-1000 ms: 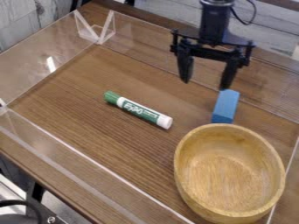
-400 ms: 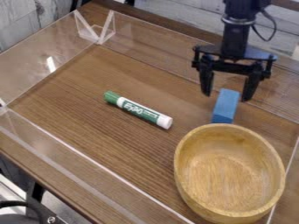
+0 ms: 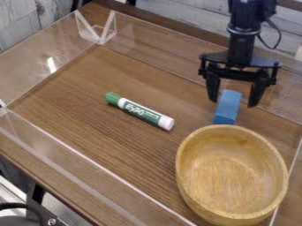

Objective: Put the blue block in the brown bowl

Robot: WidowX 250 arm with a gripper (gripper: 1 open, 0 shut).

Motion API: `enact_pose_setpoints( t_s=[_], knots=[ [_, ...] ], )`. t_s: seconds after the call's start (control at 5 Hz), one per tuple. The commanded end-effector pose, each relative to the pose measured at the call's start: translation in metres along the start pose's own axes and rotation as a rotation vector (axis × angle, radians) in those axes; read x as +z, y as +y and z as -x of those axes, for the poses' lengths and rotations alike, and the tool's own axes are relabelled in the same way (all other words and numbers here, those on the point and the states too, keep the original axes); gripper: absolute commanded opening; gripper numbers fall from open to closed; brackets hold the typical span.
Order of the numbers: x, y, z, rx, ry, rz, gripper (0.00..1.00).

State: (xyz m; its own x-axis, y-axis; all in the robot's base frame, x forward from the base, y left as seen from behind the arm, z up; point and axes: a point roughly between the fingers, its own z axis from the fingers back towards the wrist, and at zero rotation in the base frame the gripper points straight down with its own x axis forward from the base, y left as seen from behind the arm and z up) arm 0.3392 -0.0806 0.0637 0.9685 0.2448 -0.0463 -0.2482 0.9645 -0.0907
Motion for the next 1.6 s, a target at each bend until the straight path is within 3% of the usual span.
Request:
enact_pose_setpoints(
  t_s=[0.0,1.0,1.2,1.4],
  knots=[
    [0.007,-0.01,-0.006,-0.007,-0.048,0.026,1.0],
    [-0.026,-0.016,-0.017,0.027,-0.069,0.029,1.0],
    [-0.029,-0.017,-0.018,0.032,-0.073,0.03,0.0],
    [-0.024,-0.018,-0.019,0.027,-0.076,0.026,0.0]
  ],
)
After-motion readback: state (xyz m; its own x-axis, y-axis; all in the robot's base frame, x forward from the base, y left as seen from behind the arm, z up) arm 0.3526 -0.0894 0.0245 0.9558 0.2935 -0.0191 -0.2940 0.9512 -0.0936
